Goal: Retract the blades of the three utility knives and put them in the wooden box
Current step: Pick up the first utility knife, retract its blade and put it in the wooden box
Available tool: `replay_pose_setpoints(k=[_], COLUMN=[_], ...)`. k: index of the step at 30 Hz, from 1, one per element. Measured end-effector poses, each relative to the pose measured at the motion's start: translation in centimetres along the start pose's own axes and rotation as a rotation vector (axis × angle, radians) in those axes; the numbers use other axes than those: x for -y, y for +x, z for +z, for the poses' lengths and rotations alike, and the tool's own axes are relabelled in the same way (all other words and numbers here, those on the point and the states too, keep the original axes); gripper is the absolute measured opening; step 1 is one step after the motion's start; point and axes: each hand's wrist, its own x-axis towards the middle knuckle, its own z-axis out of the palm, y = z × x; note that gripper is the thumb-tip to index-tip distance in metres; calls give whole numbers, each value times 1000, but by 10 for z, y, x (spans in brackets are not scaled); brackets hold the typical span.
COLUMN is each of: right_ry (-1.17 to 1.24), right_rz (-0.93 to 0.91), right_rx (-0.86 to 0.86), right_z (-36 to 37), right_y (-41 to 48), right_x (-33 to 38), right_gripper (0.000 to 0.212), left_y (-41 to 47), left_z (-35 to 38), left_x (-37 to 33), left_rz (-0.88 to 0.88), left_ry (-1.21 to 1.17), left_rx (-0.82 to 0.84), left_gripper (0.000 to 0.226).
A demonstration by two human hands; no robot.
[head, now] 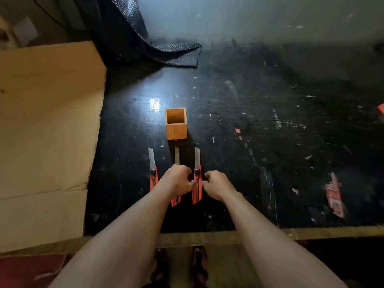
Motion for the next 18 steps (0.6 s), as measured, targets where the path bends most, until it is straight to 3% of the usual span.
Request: replay_pose_setpoints(k=[6,12,18], right_ry=[54,203,461], right_rz=[-55,-8,20], right_rx=[-110,-180,-200], right_z=[19,34,29], right_y=[3,8,4], right_x=[-6,-12,-19], right_gripper=[33,31,19], left_y=[8,14,11], left_z=[20,39,47], left_x=[-8,-14,-17], left_rz=[-62,-160,-199], left_ry=[62,-124,-324], left_rx=[-104,-188,-328], left_gripper=[15,16,30])
